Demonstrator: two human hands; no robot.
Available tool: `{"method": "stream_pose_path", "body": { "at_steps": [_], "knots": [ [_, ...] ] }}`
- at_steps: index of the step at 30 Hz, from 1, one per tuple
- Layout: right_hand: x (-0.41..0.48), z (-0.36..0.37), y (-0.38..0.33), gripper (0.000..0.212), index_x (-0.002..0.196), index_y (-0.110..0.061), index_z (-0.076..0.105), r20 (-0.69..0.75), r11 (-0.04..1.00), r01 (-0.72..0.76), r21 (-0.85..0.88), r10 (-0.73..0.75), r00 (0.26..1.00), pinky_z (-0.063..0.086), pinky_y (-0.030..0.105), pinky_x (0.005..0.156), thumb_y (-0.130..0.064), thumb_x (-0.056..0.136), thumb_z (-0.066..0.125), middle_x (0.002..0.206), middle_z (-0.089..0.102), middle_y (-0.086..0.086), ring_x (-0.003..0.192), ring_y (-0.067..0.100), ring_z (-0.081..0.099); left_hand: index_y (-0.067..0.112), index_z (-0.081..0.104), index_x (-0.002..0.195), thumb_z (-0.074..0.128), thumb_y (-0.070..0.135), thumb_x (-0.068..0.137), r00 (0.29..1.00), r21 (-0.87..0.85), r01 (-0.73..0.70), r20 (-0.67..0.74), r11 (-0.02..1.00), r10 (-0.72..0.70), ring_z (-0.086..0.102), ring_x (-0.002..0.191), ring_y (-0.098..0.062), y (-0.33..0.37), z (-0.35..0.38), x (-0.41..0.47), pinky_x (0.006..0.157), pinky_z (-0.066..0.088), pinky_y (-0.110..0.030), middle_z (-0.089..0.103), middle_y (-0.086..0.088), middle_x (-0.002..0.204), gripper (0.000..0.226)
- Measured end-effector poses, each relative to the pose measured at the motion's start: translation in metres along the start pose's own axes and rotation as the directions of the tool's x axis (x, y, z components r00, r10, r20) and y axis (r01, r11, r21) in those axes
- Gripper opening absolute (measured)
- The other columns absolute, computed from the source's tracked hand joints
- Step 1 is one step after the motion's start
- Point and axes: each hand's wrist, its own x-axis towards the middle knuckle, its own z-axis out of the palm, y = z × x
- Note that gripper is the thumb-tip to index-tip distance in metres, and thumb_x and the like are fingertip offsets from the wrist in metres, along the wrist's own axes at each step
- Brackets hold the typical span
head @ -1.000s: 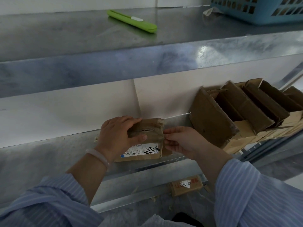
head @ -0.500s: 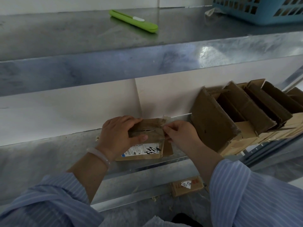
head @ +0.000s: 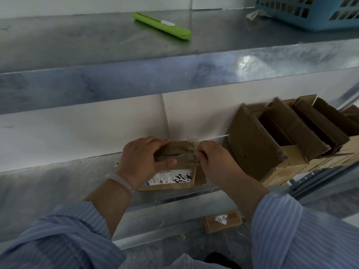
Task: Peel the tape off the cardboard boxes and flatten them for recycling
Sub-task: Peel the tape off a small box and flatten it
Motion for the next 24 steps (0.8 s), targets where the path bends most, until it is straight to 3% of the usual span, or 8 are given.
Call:
{"method": "stream_pose_path", "body": {
  "at_steps": [2,5,7,12,15,19,21,24],
  "knots": [
    [-0.001,-0.006,-0.003,0.016,0.082,-0.013,0.056,0.020,0.999,-0.023,0.046,0.022,1.000,0.043,0.025,0.065,-0.019,0.097,0.052,0.081,0.060,0.003,0.074,0.016,0.056,0.041,0.050,0.132,0.029,0.087,0.072,0.999,0.024,0.035,-0.018,0.999,-0.034,0.054,0.110,-0.011,0.000,0.002,0.002,0.095,0.039,-0.036,0.057,0.016,0.121,0.079],
    [0.006,-0.027,-0.014,0.021,0.077,-0.020,0.059,0.001,0.925,-0.109,0.364,0.116,0.993,0.046,0.013,0.056,-0.020,0.096,0.052,0.071,0.068,-0.004,0.065,0.004,0.062,0.042,0.047,0.134,0.026,0.087,0.069,0.993,0.076,0.116,-0.026,0.990,-0.114,0.051,0.117,-0.015,-0.002,0.001,0.009,0.098,0.035,-0.037,0.055,0.013,0.128,0.082],
    [0.018,-0.047,-0.017,0.019,0.080,-0.019,0.064,0.017,0.836,-0.147,0.528,0.163,0.986,0.051,0.014,0.055,-0.019,0.095,0.054,0.076,0.072,-0.007,0.070,0.003,0.069,0.042,0.046,0.134,0.026,0.087,0.067,0.992,0.082,0.123,-0.013,0.989,-0.122,0.049,0.119,-0.016,-0.002,0.000,0.010,0.098,0.032,-0.037,0.054,0.012,0.130,0.083],
    [0.025,-0.053,-0.007,0.012,0.084,-0.010,0.068,0.209,0.767,-0.338,0.545,0.266,0.941,0.058,0.026,0.061,-0.015,0.093,0.060,0.073,0.074,0.002,0.070,0.014,0.071,0.040,0.048,0.133,0.023,0.087,0.066,0.996,0.081,0.092,-0.025,0.992,-0.091,0.050,0.119,-0.015,0.000,0.002,0.005,0.099,0.031,-0.037,0.054,0.012,0.130,0.086],
    [0.019,-0.037,-0.006,0.017,0.090,-0.005,0.069,0.314,0.601,-0.427,0.676,0.289,0.904,0.056,0.028,0.060,-0.019,0.094,0.059,0.077,0.072,0.008,0.068,0.016,0.068,0.041,0.046,0.134,0.021,0.088,0.066,0.996,0.082,0.084,-0.002,0.993,-0.084,0.049,0.120,-0.015,-0.002,0.000,0.006,0.101,0.032,-0.037,0.053,0.013,0.131,0.087],
    [0.022,-0.026,-0.013,0.022,0.096,-0.004,0.067,0.325,0.440,-0.407,0.800,0.252,0.912,0.050,0.025,0.056,-0.024,0.095,0.057,0.077,0.069,0.006,0.066,0.015,0.063,0.041,0.046,0.135,0.021,0.088,0.066,0.997,0.085,0.073,0.002,0.994,-0.073,0.049,0.119,-0.014,-0.002,0.000,0.005,0.100,0.032,-0.036,0.053,0.014,0.131,0.087],
    [0.027,-0.021,-0.016,0.023,0.088,-0.006,0.068,0.235,0.558,-0.363,0.746,0.289,0.928,0.047,0.023,0.055,-0.027,0.093,0.060,0.070,0.068,-0.001,0.064,0.012,0.060,0.041,0.048,0.133,0.023,0.088,0.065,0.997,0.073,0.080,-0.010,0.994,-0.080,0.049,0.119,-0.013,-0.001,0.000,0.004,0.100,0.030,-0.034,0.053,0.015,0.130,0.086],
    [0.036,-0.011,-0.014,0.026,0.074,-0.012,0.070,0.072,0.828,-0.316,0.463,0.320,0.945,0.052,0.027,0.063,-0.036,0.085,0.070,0.063,0.069,-0.005,0.064,0.011,0.061,0.041,0.049,0.133,0.024,0.087,0.065,0.997,0.062,0.079,-0.022,0.995,-0.078,0.050,0.119,-0.013,0.000,-0.001,0.002,0.099,0.030,-0.034,0.054,0.014,0.130,0.086]
  ]
}}
